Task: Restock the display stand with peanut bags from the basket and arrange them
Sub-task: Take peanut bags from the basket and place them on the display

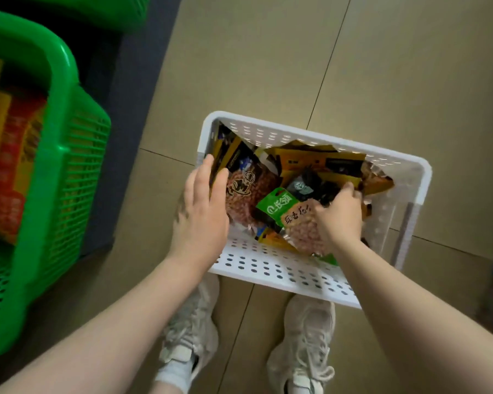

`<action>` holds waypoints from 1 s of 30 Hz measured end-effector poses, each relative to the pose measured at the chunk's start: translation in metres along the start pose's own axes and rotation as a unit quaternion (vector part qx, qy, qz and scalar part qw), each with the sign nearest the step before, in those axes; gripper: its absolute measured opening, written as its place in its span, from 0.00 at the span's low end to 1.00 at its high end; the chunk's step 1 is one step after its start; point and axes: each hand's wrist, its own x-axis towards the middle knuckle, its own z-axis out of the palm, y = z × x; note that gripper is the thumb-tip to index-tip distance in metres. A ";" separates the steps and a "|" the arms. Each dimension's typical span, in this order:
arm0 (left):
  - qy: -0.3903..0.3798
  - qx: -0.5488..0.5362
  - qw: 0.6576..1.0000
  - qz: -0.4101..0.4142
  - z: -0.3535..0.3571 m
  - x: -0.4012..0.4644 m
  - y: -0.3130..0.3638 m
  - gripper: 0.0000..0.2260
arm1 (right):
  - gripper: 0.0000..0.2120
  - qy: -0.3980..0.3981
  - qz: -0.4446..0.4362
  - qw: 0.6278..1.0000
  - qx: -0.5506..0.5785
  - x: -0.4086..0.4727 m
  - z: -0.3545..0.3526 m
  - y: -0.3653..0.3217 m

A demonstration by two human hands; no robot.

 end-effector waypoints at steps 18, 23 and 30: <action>0.003 -0.033 0.980 -0.196 0.013 0.050 0.019 0.08 | 0.16 -0.195 -0.190 0.943 -0.190 -0.030 -0.011 0.019; -0.012 -0.133 0.987 -0.090 -0.025 0.010 0.026 0.06 | 0.12 -0.128 -0.105 0.986 0.035 -0.043 -0.074 0.015; 0.093 -0.146 0.984 -0.046 -0.173 -0.080 0.051 0.04 | 0.05 -0.146 -0.060 0.940 0.302 -0.121 -0.216 -0.045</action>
